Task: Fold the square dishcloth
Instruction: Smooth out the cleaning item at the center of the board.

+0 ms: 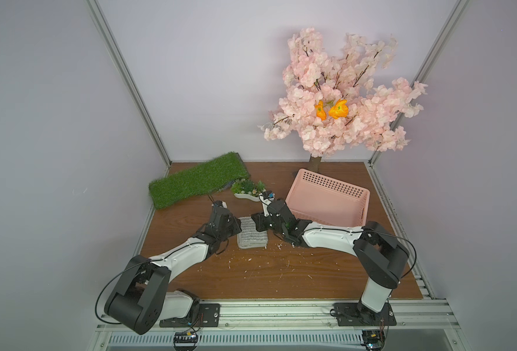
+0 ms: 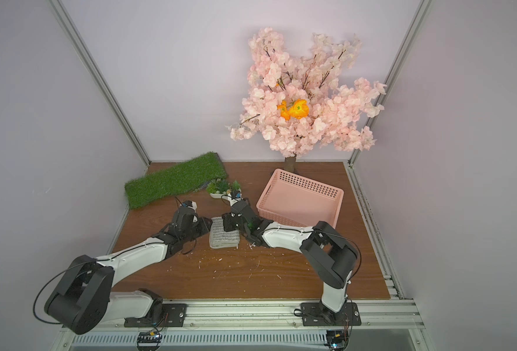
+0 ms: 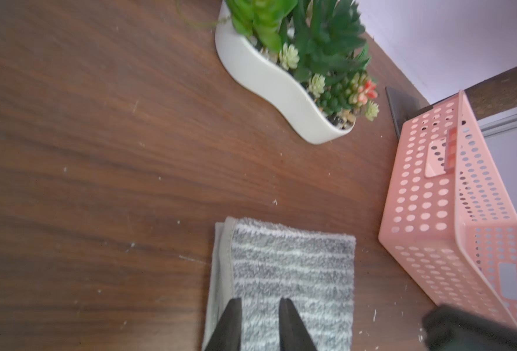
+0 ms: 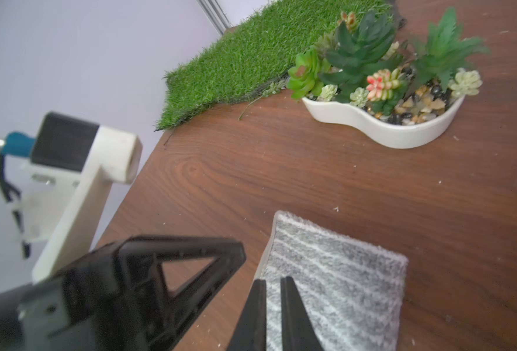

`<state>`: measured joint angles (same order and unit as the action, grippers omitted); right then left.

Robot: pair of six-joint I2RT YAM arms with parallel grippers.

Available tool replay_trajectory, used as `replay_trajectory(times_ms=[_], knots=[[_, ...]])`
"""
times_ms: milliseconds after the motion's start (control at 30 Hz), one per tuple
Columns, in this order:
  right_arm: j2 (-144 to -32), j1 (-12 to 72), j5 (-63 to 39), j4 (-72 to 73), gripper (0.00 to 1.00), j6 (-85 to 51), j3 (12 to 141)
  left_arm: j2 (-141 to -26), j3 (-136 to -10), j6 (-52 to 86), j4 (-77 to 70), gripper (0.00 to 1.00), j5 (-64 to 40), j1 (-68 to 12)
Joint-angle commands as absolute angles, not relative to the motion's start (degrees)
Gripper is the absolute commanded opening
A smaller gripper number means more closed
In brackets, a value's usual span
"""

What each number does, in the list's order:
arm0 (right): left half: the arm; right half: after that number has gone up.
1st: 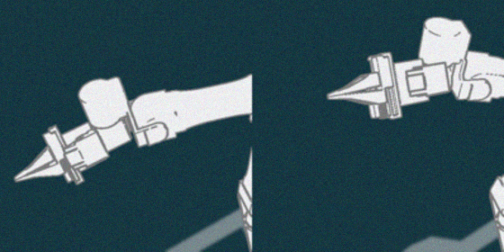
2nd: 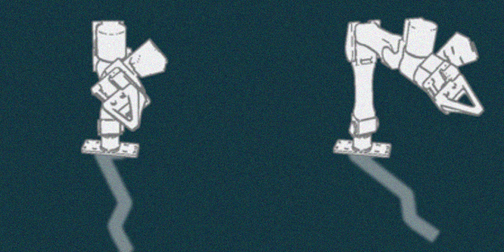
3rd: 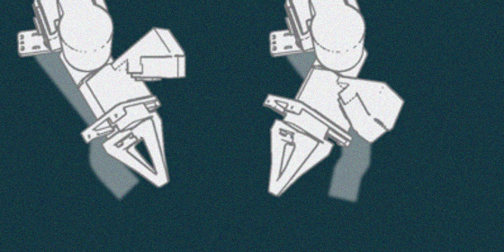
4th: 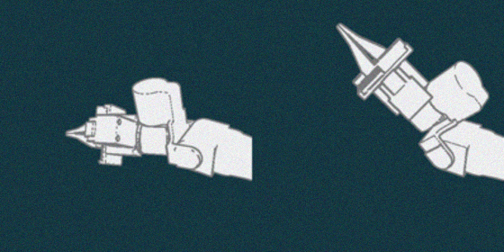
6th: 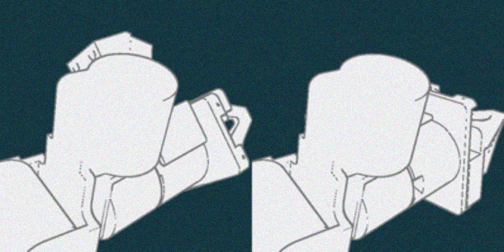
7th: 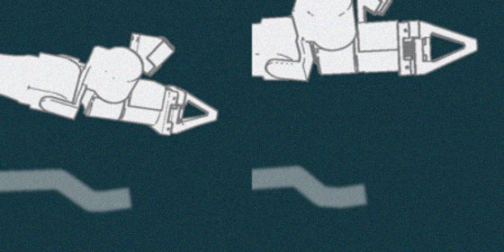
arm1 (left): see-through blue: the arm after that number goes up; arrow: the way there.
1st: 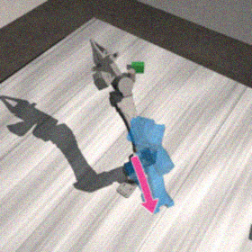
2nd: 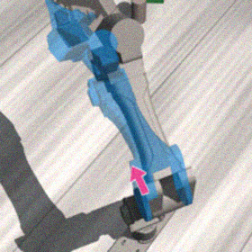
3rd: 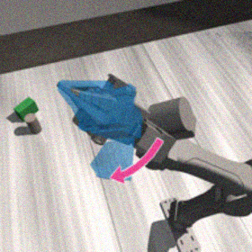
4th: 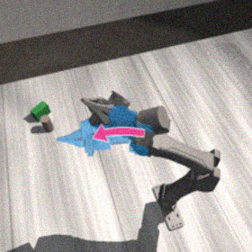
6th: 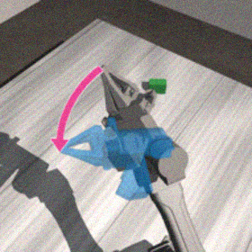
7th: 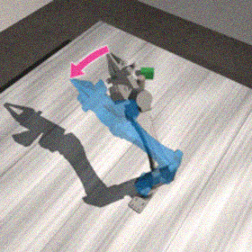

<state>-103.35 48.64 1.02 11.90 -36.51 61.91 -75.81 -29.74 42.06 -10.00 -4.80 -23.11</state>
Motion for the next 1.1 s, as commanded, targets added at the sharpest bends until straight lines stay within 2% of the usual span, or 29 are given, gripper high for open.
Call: replay_trajectory(times_ms=[0,333,833,1067], knots=[[-106.98,47.99,3.65,8.1,0.12,-34.27,64.54,-75.73,-27.43,43.26,-10.88,0.24,-7.72,-24.23],[-112.52,47.0,6.83,7.92,0.1,-34.92,66.17,-78.85,-23.97,44.3,-14.23,0.22,-8.93,-25.99],[-116.11,46.2,8.83,6.33,0.1,-35.06,67.92,-80.05,-24.06,44.26,-12.1,0.17,-3.83,-25.91],[-110.52,46.29,10.79,3.41,0.19,-32.37,68.81,-79.34,-27.61,42.43,-9.86,0.21,-2.59,-25.93]])
